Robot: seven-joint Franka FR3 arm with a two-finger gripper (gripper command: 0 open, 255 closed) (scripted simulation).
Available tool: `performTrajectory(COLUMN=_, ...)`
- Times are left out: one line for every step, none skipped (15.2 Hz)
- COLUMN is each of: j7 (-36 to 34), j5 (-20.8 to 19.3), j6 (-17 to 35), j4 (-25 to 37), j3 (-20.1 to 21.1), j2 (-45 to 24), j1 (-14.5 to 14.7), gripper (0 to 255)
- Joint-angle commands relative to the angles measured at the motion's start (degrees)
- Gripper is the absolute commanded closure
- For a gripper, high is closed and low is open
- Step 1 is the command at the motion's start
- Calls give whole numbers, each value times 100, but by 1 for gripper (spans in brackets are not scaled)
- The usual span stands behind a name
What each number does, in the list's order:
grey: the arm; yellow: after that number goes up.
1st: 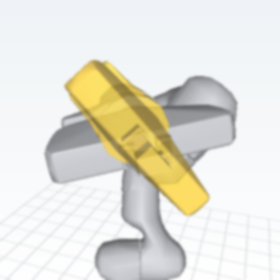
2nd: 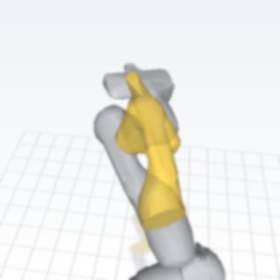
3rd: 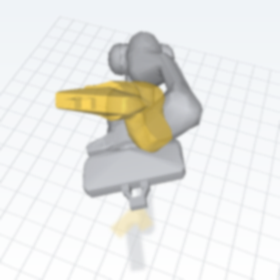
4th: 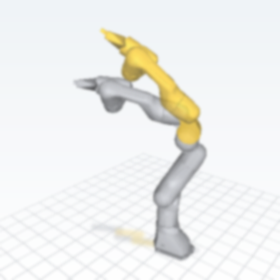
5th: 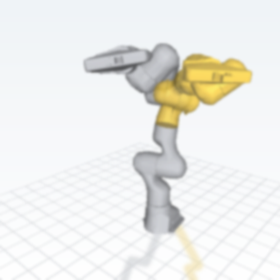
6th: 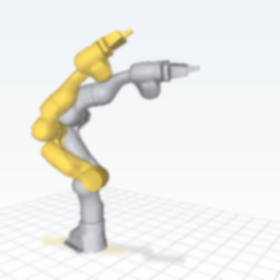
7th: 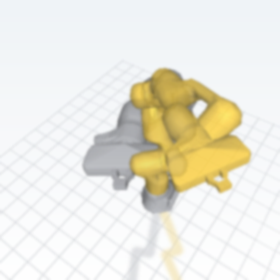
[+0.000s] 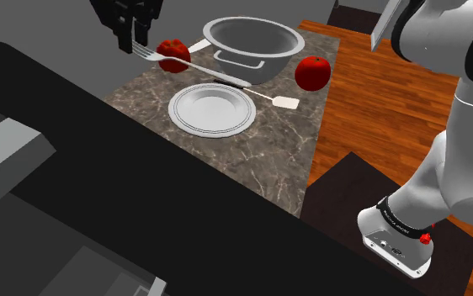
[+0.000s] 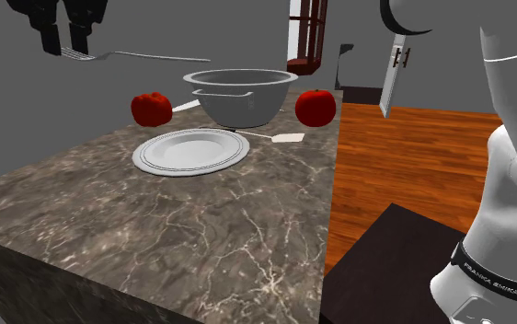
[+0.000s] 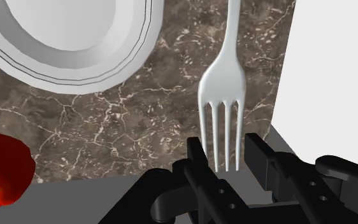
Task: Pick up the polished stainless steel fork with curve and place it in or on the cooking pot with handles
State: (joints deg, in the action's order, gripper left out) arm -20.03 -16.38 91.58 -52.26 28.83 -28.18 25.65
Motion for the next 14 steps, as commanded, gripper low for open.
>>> performTrajectory(j7=162, j5=129, j6=94, j4=-271, j3=7, j2=192, j1=-256, gripper=255)
performTrajectory(j7=278, j5=216, j6=162, j4=-448, j3=4, j2=313, j1=-422, gripper=255)
performTrajectory(j7=397, j5=300, j6=220, j4=-603, j3=-2, j2=422, j1=-581, gripper=255)
performTrajectory(j7=518, j5=377, j6=270, j4=-740, j3=-5, j2=520, j1=-736, gripper=255)
performTrajectory(j7=642, j5=455, j6=312, j4=-859, j3=-19, j2=608, j1=-879, gripper=255)
performTrajectory(j7=769, j5=530, j6=348, j4=-962, j3=-39, j2=687, j1=-1015, gripper=255)
performTrajectory(j7=896, j5=599, j6=377, j4=-1051, j3=-55, j2=757, j1=-1150, gripper=255)
performTrajectory(j7=1025, j5=667, j6=400, j4=-1127, j3=-78, j2=818, j1=-1275, gripper=255)
performTrajectory(j7=1154, j5=731, j6=418, j4=-1190, j3=-103, j2=872, j1=-1397, gripper=255)
performTrajectory(j7=1283, j5=790, j6=431, j4=-1241, j3=-128, j2=917, j1=-1514, gripper=255)
performTrajectory(j7=1412, j5=847, j6=439, j4=-1280, j3=-157, j2=954, j1=-1626, gripper=255)
performTrajectory(j7=1540, j5=900, j6=441, j4=-1308, j3=-184, j2=983, j1=-1736, gripper=255)
performTrajectory(j7=1667, j5=948, j6=440, j4=-1324, j3=-210, j2=1004, j1=-1844, gripper=255)
performTrajectory(j7=1794, j5=993, j6=433, j4=-1330, j3=-240, j2=1018, j1=-1946, gripper=255)
